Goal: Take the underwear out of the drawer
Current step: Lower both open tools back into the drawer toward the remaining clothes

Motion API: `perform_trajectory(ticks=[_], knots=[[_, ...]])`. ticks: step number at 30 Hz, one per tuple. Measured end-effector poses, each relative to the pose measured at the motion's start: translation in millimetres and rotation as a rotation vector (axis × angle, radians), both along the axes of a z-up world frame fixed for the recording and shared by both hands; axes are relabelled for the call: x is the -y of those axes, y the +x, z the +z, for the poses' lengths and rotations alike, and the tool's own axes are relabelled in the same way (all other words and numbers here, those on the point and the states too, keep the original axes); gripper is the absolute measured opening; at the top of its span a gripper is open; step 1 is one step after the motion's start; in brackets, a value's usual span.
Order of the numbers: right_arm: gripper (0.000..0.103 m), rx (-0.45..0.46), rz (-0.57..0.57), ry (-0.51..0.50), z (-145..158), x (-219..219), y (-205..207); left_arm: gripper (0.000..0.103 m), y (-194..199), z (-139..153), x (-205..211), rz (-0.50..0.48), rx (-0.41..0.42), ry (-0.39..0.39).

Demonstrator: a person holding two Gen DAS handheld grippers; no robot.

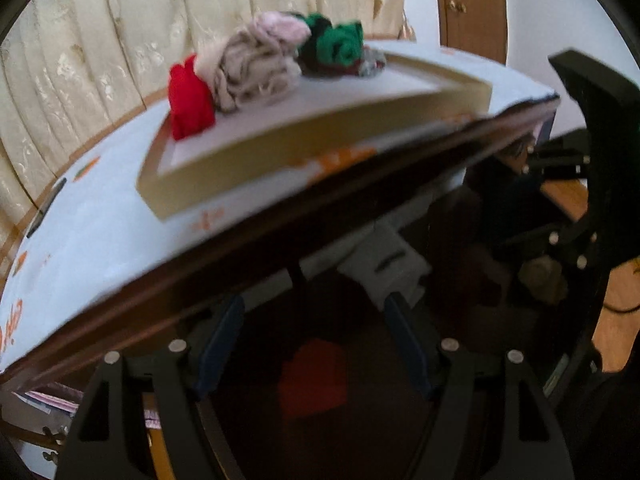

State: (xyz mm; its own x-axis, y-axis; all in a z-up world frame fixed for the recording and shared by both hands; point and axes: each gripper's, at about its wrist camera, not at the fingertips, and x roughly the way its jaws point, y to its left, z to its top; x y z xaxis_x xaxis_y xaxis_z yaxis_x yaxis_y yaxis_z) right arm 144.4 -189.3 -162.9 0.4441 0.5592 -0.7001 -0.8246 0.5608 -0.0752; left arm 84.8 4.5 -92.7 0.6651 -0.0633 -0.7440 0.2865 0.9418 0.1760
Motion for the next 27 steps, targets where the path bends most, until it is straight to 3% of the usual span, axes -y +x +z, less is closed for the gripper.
perform_trajectory(ticks=[12, 23, 27], knots=[[0.051, 0.019, 0.062, -0.133, -23.4, -19.5, -2.2, 0.073, 14.0, -36.5, -5.0, 0.011, -0.175, 0.048], [0.052, 0.022, 0.086, -0.229, -46.7, -33.4, 3.2, 0.073, 20.0, -57.4, 0.2, -0.028, -0.258, 0.116], [0.052, 0.005, 0.085, -0.244, -52.4, -35.0, 7.1, 0.073, 25.2, -62.2, -1.2, -0.028, -0.301, 0.098]])
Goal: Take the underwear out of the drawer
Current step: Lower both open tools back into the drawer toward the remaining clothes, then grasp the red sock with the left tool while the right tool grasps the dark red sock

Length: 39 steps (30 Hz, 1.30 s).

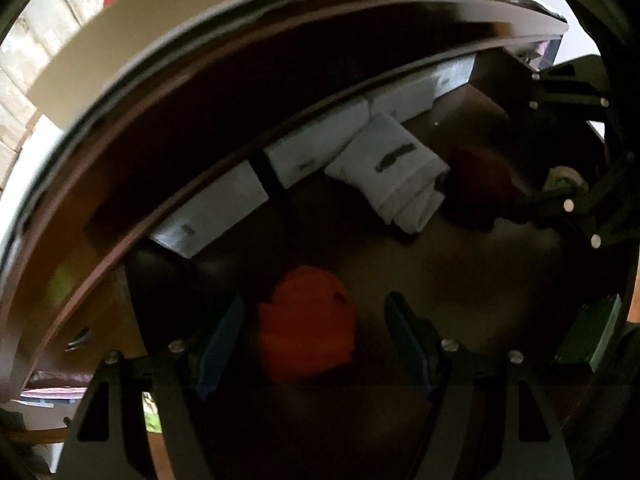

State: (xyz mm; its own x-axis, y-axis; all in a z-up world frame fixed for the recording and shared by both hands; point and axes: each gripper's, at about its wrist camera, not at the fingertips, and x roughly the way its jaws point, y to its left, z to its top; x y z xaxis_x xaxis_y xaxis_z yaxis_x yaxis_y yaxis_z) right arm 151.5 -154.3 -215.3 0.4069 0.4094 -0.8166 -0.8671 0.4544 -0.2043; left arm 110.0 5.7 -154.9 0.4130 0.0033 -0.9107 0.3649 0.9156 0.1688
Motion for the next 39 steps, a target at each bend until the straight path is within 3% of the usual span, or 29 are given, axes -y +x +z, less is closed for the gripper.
perform_trajectory(ticks=[24, 39], knots=[[0.053, -0.014, -0.005, -0.112, -25.5, -20.7, 18.2, 0.073, 9.7, -35.2, 9.5, -0.035, -0.138, 0.100], [0.058, -0.030, -0.037, -0.172, -39.5, -29.4, 33.0, 0.074, 9.5, -48.0, 13.9, -0.028, -0.205, 0.074]])
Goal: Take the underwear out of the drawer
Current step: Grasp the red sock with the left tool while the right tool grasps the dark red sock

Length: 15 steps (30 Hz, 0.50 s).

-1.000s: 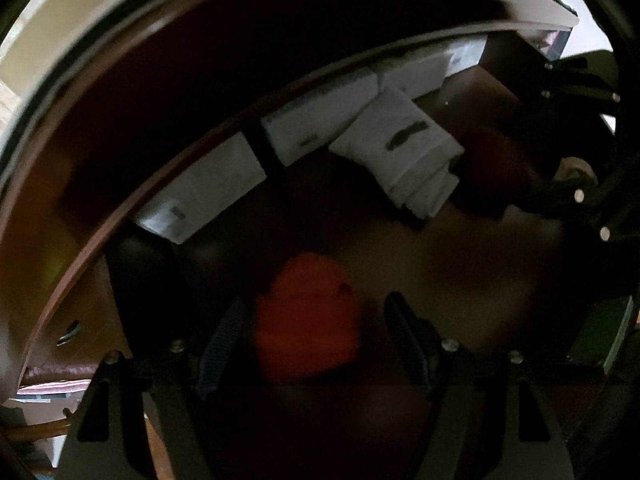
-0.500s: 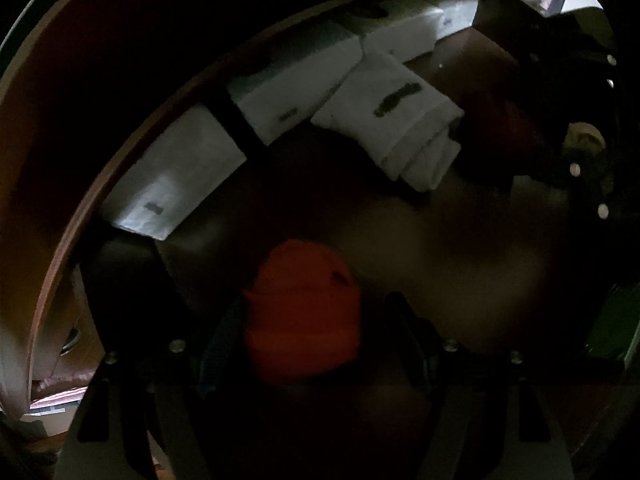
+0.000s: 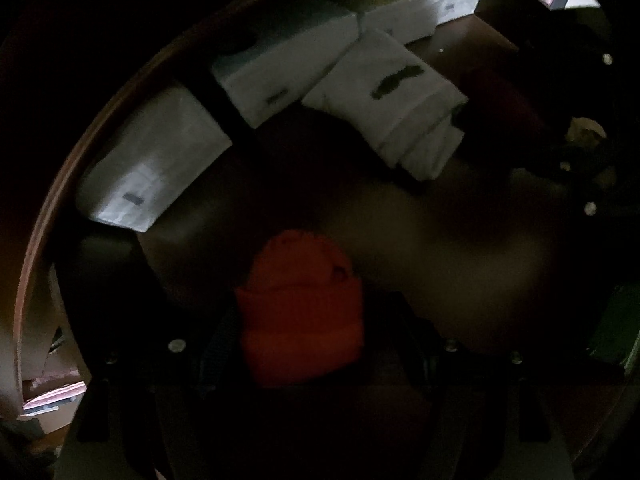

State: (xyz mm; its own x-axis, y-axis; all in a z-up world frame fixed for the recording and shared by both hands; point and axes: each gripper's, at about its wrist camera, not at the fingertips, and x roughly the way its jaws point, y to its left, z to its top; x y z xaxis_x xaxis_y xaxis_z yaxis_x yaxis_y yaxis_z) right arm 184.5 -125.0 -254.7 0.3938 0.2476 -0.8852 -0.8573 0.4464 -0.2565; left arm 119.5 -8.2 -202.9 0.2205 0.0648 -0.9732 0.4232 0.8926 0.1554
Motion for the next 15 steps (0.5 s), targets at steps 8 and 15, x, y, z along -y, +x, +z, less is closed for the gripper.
perform_trajectory(ticks=[8, 15], knots=[[0.058, -0.028, -0.019, 0.007, -0.2, -4.5, 6.0, 0.060, 14.1, -1.7, -36.2, 0.025, -0.006, -0.042], [0.048, -0.054, -0.011, 0.044, 5.7, 5.3, 7.2, 0.046, 10.7, 0.1, -41.3, 0.015, 0.020, -0.045]])
